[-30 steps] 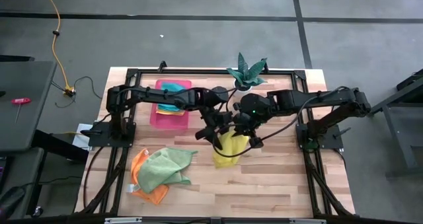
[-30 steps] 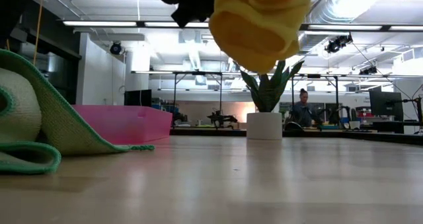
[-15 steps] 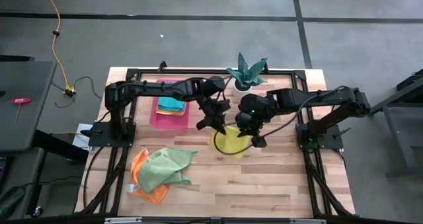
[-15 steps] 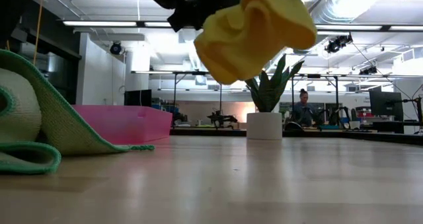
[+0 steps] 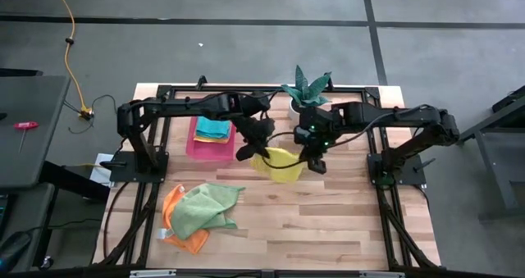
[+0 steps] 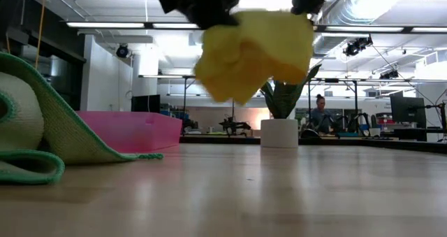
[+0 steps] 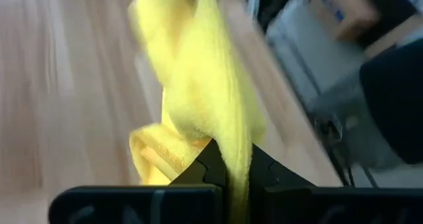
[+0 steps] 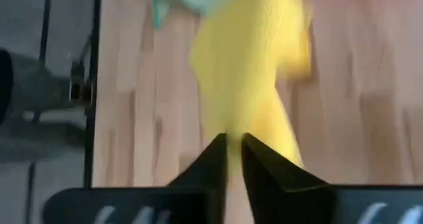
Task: Fold microfiber towels
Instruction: Put the folded yellow microfiber towel into the pink bin
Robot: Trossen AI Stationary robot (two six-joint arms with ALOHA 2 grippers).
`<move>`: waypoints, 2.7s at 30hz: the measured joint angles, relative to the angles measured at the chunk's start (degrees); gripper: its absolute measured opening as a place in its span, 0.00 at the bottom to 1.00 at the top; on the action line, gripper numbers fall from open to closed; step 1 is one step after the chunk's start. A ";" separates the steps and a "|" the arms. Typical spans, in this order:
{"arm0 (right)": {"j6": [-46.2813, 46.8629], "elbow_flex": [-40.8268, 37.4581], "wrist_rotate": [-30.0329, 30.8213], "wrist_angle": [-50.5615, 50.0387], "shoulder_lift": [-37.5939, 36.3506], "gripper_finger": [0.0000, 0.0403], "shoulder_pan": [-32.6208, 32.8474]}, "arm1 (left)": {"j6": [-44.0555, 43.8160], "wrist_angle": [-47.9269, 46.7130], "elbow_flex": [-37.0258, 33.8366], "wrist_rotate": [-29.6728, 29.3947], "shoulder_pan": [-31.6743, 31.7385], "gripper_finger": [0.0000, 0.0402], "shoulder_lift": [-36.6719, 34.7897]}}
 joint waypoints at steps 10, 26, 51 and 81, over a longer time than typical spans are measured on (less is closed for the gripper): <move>-7.73 -0.08 4.10 -8.09 -0.35 0.45 -5.91 | 9.01 -23.13 0.05 -6.74 6.75 0.00 -7.10; -14.47 -0.08 4.60 -6.54 -0.35 0.49 -15.22 | -21.36 -5.67 -18.38 -9.27 32.94 0.00 -32.90; -16.58 -0.13 4.49 -4.36 -0.35 0.49 -16.63 | -70.18 27.50 -60.45 -46.17 24.32 0.00 -58.14; -12.47 -0.13 4.88 0.34 -0.30 0.49 -16.63 | -82.14 44.93 -72.39 -54.04 15.04 0.12 -40.18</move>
